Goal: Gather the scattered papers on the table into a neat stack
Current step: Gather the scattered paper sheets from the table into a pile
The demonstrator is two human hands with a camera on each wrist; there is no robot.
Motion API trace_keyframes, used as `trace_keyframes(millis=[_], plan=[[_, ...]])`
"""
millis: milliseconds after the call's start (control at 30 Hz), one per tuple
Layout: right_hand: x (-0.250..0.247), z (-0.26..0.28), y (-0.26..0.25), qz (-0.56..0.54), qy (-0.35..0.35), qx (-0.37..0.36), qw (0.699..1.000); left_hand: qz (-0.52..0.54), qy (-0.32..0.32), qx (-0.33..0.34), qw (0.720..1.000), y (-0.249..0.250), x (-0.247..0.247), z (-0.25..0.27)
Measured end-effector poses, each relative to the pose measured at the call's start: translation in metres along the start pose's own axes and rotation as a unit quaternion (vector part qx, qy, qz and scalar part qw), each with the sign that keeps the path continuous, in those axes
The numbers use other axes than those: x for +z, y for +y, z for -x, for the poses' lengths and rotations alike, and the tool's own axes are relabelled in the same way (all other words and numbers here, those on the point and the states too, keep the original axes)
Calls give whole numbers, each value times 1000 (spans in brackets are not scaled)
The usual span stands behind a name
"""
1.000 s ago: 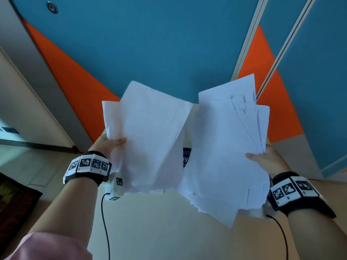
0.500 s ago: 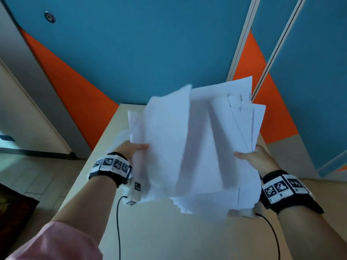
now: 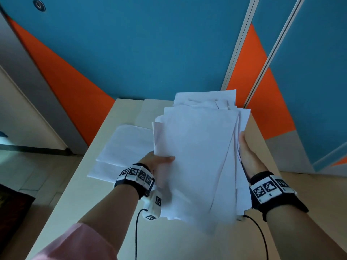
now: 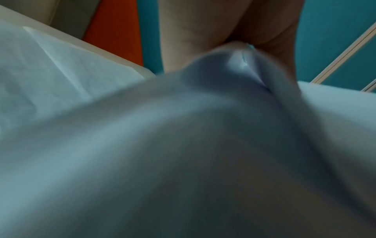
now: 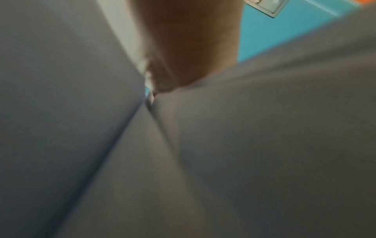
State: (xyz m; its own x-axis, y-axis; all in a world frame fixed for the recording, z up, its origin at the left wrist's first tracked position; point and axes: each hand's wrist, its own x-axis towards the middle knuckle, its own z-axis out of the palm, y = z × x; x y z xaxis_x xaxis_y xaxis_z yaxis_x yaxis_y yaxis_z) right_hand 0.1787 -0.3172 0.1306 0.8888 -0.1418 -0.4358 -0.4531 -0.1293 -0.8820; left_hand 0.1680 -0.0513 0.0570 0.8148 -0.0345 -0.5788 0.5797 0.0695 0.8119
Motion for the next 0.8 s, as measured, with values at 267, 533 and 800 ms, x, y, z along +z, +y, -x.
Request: trace_keyframes(millis=[267, 533, 800], plan=[[12, -18, 7, 165, -44, -6, 985, -24, -5, 28, 999, -4, 1, -14], [-9, -41, 3, 166, 52, -26, 984, -533, 159, -16, 831, -25, -78, -51], [-4, -54, 10, 164, 59, -7, 985, -680, 145, -60, 717, -23, -86, -50]])
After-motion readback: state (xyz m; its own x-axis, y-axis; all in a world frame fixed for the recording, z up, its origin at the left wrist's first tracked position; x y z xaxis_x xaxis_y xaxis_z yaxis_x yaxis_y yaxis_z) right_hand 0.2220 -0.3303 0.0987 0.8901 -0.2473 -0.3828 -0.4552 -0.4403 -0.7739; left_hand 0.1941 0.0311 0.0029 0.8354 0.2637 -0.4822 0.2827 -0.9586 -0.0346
